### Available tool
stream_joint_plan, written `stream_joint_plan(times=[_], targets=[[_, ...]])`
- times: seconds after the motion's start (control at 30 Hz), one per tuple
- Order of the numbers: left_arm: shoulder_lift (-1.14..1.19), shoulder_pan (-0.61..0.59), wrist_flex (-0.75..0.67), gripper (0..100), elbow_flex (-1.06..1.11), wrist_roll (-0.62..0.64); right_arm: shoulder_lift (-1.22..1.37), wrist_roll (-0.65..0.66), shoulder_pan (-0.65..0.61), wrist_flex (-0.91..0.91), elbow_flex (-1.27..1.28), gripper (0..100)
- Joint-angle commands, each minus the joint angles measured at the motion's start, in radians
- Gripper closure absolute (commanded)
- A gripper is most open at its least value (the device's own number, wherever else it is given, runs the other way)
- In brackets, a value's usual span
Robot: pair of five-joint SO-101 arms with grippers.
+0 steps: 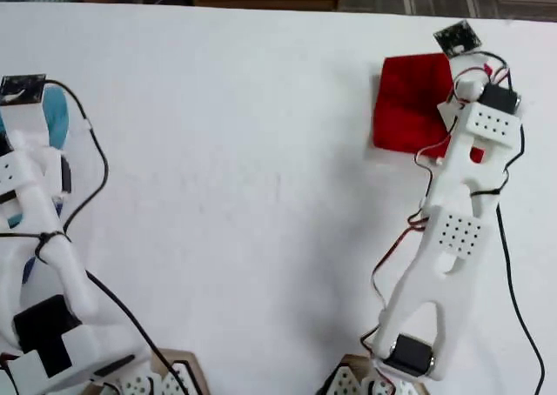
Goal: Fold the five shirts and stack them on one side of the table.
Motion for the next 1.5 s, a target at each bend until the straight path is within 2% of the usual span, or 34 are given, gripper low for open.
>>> stream_joint_plan(times=[0.0,0.2,0.37,0.43,0.53,0.6,0.7,0.87,1.0,1.07,1.2,1.3,1.47], targets=[[-0.043,-0.009,-0.012,97,-0.005,-0.011,0.025,0.006,0.007,-0.059,-0.052,97.9],[-0.043,-0.009,-0.005,97,-0.004,-0.011,0.074,0.008,0.044,-0.237,-0.052,97.8],[-0.043,-0.009,-0.005,97,-0.004,-0.011,0.074,0.008,0.047,-0.194,-0.052,96.7],[-0.043,-0.009,-0.005,97,-0.004,-0.011,0.073,0.008,0.045,-0.140,-0.054,90.9],[-0.043,-0.009,-0.005,97,-0.004,-0.011,0.068,0.006,0.035,-0.070,-0.058,76.7],[-0.043,-0.009,-0.005,97,-0.004,-0.011,0.048,0.000,0.028,-0.039,-0.098,73.1],[-0.043,-0.009,-0.005,97,-0.004,-0.011,0.007,-0.008,0.021,-0.007,-0.187,74.8],[-0.043,-0.009,-0.011,97,-0.004,-0.011,-0.073,-0.186,-0.019,0.096,-0.322,74.5],[-0.043,-0.008,-0.012,97,-0.004,-0.011,-0.128,-0.167,-0.088,0.269,-0.299,76.3],[-0.043,-0.008,-0.012,97,-0.004,-0.011,-0.124,-0.141,-0.130,0.335,-0.299,81.7],[-0.043,-0.008,-0.012,97,-0.004,-0.011,-0.074,-0.135,-0.193,0.386,-0.299,99.1],[-0.043,-0.009,-0.009,97,-0.004,-0.011,-0.010,-0.135,-0.199,0.386,-0.299,93.7],[-0.043,-0.009,-0.008,97,-0.004,-0.011,0.127,-0.135,-0.194,0.386,-0.310,93.7]])
